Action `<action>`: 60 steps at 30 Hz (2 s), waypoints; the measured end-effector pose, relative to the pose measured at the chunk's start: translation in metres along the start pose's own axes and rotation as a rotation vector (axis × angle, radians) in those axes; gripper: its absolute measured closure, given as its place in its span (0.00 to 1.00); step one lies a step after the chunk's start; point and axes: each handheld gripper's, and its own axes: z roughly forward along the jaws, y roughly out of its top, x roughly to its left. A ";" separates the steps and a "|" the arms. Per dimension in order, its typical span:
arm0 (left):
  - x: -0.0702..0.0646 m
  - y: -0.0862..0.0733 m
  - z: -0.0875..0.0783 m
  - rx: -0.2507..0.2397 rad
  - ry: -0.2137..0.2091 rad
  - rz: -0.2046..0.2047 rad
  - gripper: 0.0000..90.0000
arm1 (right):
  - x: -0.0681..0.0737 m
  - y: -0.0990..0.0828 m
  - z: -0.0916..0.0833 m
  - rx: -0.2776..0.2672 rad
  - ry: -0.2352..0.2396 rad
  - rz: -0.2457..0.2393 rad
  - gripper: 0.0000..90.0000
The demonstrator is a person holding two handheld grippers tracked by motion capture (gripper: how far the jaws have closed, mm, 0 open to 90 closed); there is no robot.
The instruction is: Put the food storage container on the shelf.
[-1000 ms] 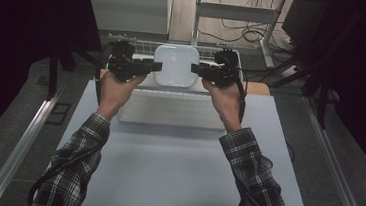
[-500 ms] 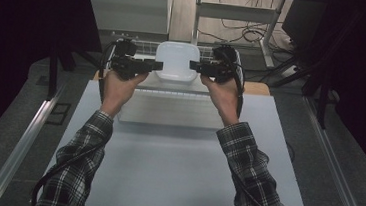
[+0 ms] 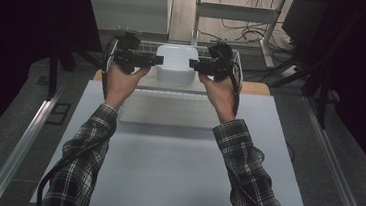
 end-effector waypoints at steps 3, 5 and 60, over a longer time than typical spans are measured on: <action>-0.001 0.003 0.002 0.004 0.034 0.039 0.51 | 0.000 0.001 0.001 0.004 -0.004 0.001 0.62; -0.003 0.003 0.001 -0.004 0.066 0.064 0.47 | 0.001 0.002 0.001 0.007 -0.017 -0.007 0.61; -0.028 -0.078 -0.030 0.007 -0.267 0.251 0.03 | 0.016 -0.059 -0.033 0.037 0.136 -0.244 0.03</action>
